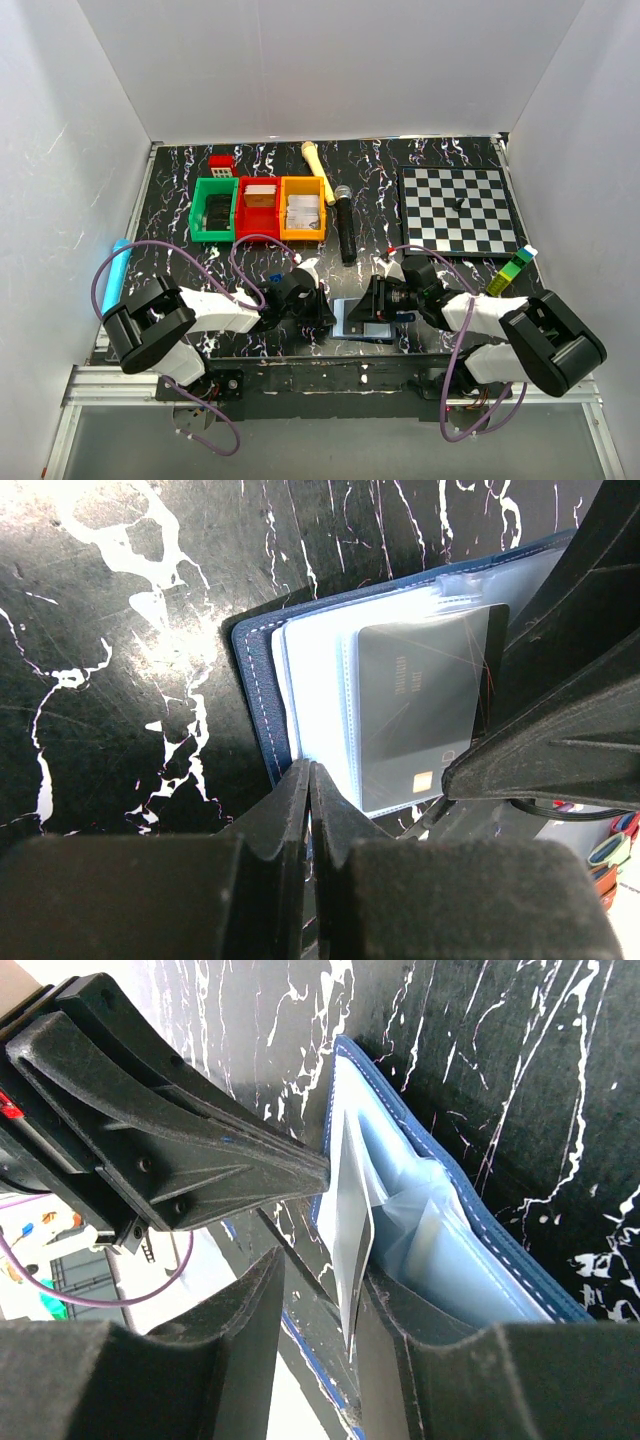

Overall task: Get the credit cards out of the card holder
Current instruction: Remove the credit card from the card holder.

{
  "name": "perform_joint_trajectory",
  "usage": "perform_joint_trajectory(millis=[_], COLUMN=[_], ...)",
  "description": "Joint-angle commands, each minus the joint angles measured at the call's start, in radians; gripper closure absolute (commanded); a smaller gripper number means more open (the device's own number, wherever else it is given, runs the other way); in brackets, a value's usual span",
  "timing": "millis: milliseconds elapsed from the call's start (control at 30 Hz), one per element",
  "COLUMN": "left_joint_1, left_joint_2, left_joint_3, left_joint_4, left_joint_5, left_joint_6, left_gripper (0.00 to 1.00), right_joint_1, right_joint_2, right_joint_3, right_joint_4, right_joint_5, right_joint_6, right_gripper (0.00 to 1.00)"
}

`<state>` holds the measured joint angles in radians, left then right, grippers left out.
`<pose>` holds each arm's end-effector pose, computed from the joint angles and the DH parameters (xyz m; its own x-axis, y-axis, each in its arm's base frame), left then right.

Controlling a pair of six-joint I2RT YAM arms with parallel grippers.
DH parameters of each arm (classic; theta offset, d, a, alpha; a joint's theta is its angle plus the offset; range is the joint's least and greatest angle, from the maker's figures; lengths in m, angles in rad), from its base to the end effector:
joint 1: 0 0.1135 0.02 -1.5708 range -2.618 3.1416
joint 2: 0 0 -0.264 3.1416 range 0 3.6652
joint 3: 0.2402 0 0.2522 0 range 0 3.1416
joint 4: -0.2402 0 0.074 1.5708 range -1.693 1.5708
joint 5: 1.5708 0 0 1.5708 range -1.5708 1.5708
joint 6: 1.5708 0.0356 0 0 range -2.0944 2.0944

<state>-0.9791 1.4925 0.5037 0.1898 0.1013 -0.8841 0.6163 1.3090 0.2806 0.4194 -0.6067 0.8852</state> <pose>0.1423 -0.2182 0.1266 -0.9224 -0.0067 -0.3861 0.2393 0.7747 -0.5853 0.1631 0.1404 0.1306 -0.9585 0.1003 -0.2668 -0.1809 0.5092 0.8414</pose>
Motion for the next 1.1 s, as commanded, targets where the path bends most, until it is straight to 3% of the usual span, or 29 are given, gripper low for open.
perform_joint_trajectory(millis=[0, 700, 1067], left_joint_1=[-0.007, -0.007, -0.007], left_joint_2=[0.035, 0.049, 0.061], left_joint_3=[-0.051, -0.06, -0.062], left_joint_4=[-0.165, -0.17, -0.173], left_joint_5=[-0.054, -0.064, -0.068], left_joint_6=[0.027, 0.013, 0.013], left_gripper=[1.0, 1.0, 1.0], right_joint_1=[-0.006, -0.03, -0.05], right_joint_2=[-0.031, -0.102, -0.134], right_joint_3=[0.035, 0.04, 0.042], right_joint_4=[-0.019, -0.131, -0.165], right_joint_5=[-0.002, 0.008, 0.005], right_joint_6=[-0.023, -0.072, -0.088], right_gripper=[0.6, 0.61, 0.66])
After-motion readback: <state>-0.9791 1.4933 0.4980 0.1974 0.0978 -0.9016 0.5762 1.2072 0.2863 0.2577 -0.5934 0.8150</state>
